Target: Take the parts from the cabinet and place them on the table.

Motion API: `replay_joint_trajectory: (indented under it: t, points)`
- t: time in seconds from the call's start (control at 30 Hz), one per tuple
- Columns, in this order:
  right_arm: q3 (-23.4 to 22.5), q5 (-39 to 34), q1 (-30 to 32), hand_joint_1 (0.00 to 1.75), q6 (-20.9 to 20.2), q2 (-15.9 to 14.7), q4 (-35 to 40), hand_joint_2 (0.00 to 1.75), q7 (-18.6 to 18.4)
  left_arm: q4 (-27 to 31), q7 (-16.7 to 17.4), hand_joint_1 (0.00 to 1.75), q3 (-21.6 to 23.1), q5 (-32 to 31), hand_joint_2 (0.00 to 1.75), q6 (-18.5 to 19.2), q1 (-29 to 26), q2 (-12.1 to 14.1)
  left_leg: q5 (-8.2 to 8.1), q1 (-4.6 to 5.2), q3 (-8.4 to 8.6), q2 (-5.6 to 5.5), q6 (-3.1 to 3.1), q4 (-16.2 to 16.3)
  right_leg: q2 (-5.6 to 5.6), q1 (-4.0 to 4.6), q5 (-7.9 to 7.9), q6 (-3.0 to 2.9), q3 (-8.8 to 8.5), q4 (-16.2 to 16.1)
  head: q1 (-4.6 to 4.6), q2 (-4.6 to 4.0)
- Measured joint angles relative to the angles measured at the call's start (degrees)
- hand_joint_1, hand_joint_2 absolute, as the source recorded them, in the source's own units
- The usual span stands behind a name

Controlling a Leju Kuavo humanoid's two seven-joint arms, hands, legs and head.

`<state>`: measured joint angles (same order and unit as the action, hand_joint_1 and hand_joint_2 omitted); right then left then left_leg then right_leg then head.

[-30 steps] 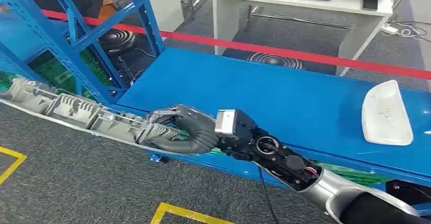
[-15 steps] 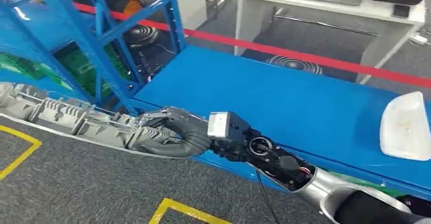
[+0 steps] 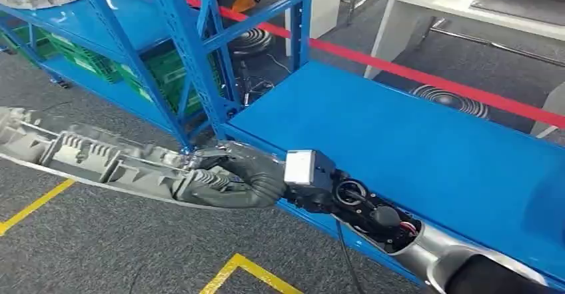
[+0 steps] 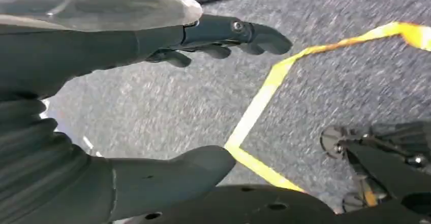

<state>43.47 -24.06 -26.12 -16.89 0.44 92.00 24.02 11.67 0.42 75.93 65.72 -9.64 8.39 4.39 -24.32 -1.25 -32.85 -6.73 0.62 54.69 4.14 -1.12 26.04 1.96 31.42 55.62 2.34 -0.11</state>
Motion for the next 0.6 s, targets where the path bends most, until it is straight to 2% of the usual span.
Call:
replay_joint_trajectory:
  t: [0.03,0.07,0.1,0.13,0.17,0.2,0.23,0.27,0.3,0.33,0.37,0.4,0.43,0.47,0.53,0.57,0.6]
  points:
    - [0.0,-0.1,-0.1,1.75,-0.2,0.1,-0.1,1.75,0.1,0.0,-0.1,0.00,0.0,0.1,1.75,0.0,-0.2,0.1,0.15,-0.20,-0.04,-0.62,0.45,-0.4,-0.39,0.15,0.08,-0.46,-0.06,0.0,-0.07,0.00]
    - [0.1,-0.1,-0.3,1.75,-0.4,0.3,-0.1,1.75,0.3,-0.1,-0.2,0.00,-0.1,0.1,1.75,-0.2,-0.4,0.5,0.11,-0.16,-0.04,-1.23,0.84,-0.3,-1.09,-0.28,-0.22,-1.02,-0.41,-0.6,-0.07,0.00]
    - [0.1,-0.1,-0.4,1.75,-0.4,0.7,-0.2,1.75,0.5,-0.1,-0.5,0.00,-0.2,0.2,1.75,-0.3,-0.6,0.4,-0.73,-0.03,-0.47,1.37,0.93,0.9,-1.81,-0.33,-0.30,-1.28,-0.74,-0.9,-0.32,0.00]
    - [0.1,-0.1,-0.6,1.75,-0.4,0.8,-0.4,1.75,0.8,-0.1,-0.5,0.00,-0.2,0.2,1.75,-0.4,-0.6,0.5,-2.68,0.15,-2.25,3.60,1.20,4.4,-2.43,-0.31,-0.30,-1.47,-0.82,-1.1,-1.42,0.00]
    - [0.1,-0.1,-0.7,1.75,-0.5,0.9,-0.6,1.75,1.0,-0.1,-0.5,0.00,-0.2,0.4,1.75,-0.5,-0.5,0.6,-4.98,0.13,-4.88,4.88,1.43,9.4,-3.26,-0.12,-0.24,-1.72,-0.82,-1.1,-1.82,0.00]
    - [0.1,-0.1,-0.6,1.75,-0.6,0.9,-0.9,1.75,1.2,-0.1,-0.5,0.00,-0.3,0.4,1.75,-0.6,-0.5,0.9,-6.90,0.12,-7.61,5.61,1.57,14.5,-4.09,0.08,-0.15,-1.87,-0.84,-1.0,-1.79,0.00]
    - [0.1,-0.1,-0.6,1.75,-0.8,0.9,-1.1,1.75,1.3,-0.1,-0.5,0.00,-0.3,0.5,1.75,-0.7,-0.5,1.1,-7.86,0.11,-9.53,5.93,1.66,18.0,-4.87,0.20,-0.06,-1.99,-0.89,-1.0,-1.84,0.00]
    - [0.1,-0.1,-0.6,1.75,-0.9,1.0,-1.3,1.75,1.4,-0.1,-0.4,0.00,-0.3,0.6,1.75,-0.7,-0.5,1.3,-7.47,0.12,-10.18,6.10,1.61,18.9,-5.55,0.24,0.07,-2.07,-1.02,-1.0,-1.86,0.00]
    - [0.1,-0.2,-0.6,1.75,-1.1,1.1,-1.5,1.75,1.5,-0.1,-0.4,0.00,-0.3,0.7,1.75,-0.8,-0.6,1.6,-5.80,0.12,-9.30,6.21,1.51,16.9,-6.15,0.25,0.24,-2.03,-1.19,-1.0,-1.88,0.00]
    - [0.1,-0.2,-0.6,1.75,-1.2,1.3,-1.7,1.75,1.6,-0.1,-0.4,0.00,-0.3,0.7,1.75,-0.8,-0.7,1.9,-3.24,0.12,-6.89,6.45,1.35,12.1,-6.73,0.25,0.41,-1.97,-1.39,-1.0,-1.92,0.00]
    - [0.1,-0.4,-0.7,1.75,-1.4,1.4,-1.7,1.75,1.6,-0.1,-0.4,0.00,-0.3,0.7,1.75,-0.8,-0.7,2.1,-0.90,0.17,-4.06,7.24,1.13,6.6,-7.20,0.25,0.58,-1.87,-1.62,-1.0,-1.97,0.00]
    - [0.1,-0.5,-0.7,1.75,-1.5,1.6,-1.8,1.75,1.6,-0.1,-0.4,0.00,-0.4,0.7,1.75,-0.9,-0.6,2.3,0.69,0.40,-1.36,9.71,0.80,1.8,-7.56,0.40,0.76,-1.61,-1.88,-1.1,-2.03,0.00]
    - [0.1,-0.5,-0.8,1.75,-1.5,1.6,-1.9,1.75,1.7,-0.1,-0.3,0.00,-0.5,0.8,1.75,-0.9,-0.4,2.5,0.63,0.94,-0.54,10.68,0.63,-0.4,-7.90,0.98,1.12,-1.21,-1.79,-0.7,-2.18,0.00]
    - [0.1,-0.5,-0.9,1.75,-1.6,1.7,-2.1,1.75,1.8,-0.1,-0.1,0.00,-0.6,1.0,1.75,-1.2,-0.3,2.6,0.78,0.90,-0.75,9.53,0.10,-0.1,-8.33,0.94,1.16,-1.06,-1.95,-0.9,-1.86,0.00]
    - [0.1,-0.5,-0.9,1.75,-2.3,1.9,-2.5,1.75,2.4,-0.1,0.5,0.00,-1.1,2.1,1.75,-1.5,-0.5,3.1,0.58,1.06,-0.92,8.57,-0.30,0.0,-9.23,0.96,1.35,-0.61,-2.37,-1.2,-1.77,0.00]
    - [0.1,-0.5,-1.0,1.75,-2.6,2.0,-2.7,1.75,2.6,-0.1,0.7,0.00,-1.4,2.6,1.75,-1.7,-0.6,3.3,0.79,0.81,-0.77,8.05,-0.68,-0.4,-9.69,0.96,1.57,-0.26,-2.53,-1.2,-1.66,0.00]
    - [0.1,-0.6,-1.0,1.75,-2.7,2.1,-3.0,1.75,2.9,-0.1,0.8,0.00,-1.7,3.3,1.75,-1.9,-0.7,3.6,0.93,0.51,-0.47,7.61,-0.92,-0.6,-8.12,0.55,2.41,0.09,-2.36,-0.3,-1.49,0.00]
